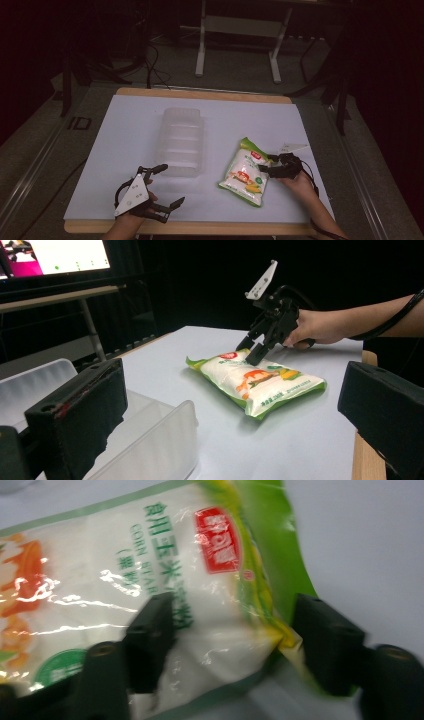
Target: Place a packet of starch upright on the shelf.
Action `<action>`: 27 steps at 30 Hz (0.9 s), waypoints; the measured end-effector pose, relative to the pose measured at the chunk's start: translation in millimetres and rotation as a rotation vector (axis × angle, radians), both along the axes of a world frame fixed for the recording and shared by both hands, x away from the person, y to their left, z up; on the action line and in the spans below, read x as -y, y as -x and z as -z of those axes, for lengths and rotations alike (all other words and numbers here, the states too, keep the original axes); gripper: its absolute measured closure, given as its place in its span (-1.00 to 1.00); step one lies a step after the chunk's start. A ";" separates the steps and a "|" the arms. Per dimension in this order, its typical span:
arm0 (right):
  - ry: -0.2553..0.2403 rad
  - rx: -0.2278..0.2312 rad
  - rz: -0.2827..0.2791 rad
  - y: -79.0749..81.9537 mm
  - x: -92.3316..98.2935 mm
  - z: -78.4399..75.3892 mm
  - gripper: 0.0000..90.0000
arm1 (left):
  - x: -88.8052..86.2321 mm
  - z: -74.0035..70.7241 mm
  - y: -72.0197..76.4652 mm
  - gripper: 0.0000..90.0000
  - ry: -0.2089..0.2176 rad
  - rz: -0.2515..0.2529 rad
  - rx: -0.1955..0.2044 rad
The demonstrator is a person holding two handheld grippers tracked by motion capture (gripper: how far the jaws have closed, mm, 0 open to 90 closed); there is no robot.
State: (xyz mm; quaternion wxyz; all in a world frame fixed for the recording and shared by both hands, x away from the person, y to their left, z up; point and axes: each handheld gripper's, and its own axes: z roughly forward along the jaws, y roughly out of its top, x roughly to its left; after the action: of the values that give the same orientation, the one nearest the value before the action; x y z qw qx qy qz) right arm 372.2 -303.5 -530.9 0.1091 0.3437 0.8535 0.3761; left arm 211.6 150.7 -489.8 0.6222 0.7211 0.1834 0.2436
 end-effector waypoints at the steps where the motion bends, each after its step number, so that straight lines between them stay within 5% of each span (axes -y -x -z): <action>1: 0.002 -0.001 0.002 0.1 -0.7 -0.2 -0.07 | 0.2 0.1 -0.2 -1.00 -0.002 0.001 -0.001; 5: 0.012 0.009 0.008 -1.2 -2.9 0.1 0.39 | 1.0 0.3 -0.2 -1.00 -0.005 0.002 -0.001; 11: 0.081 0.038 0.012 -2.1 -10.5 -1.8 0.81 | 1.2 1.3 -1.3 -1.00 -0.016 0.000 -0.010; 21: 0.039 0.040 0.007 -1.2 -5.7 -8.7 0.89 | -2.9 0.7 -2.9 -1.00 -0.009 -0.028 -0.018; 27: 0.011 0.094 -0.007 5.4 -5.1 -26.8 0.89 | -1.4 1.2 -2.5 -1.00 -0.022 -0.030 -0.015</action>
State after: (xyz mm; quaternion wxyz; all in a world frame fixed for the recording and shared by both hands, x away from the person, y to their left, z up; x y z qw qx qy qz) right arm 366.8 -298.4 -504.1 0.1495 0.3222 0.8507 0.3875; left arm 214.1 152.1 -491.0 0.6091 0.7269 0.1959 0.2495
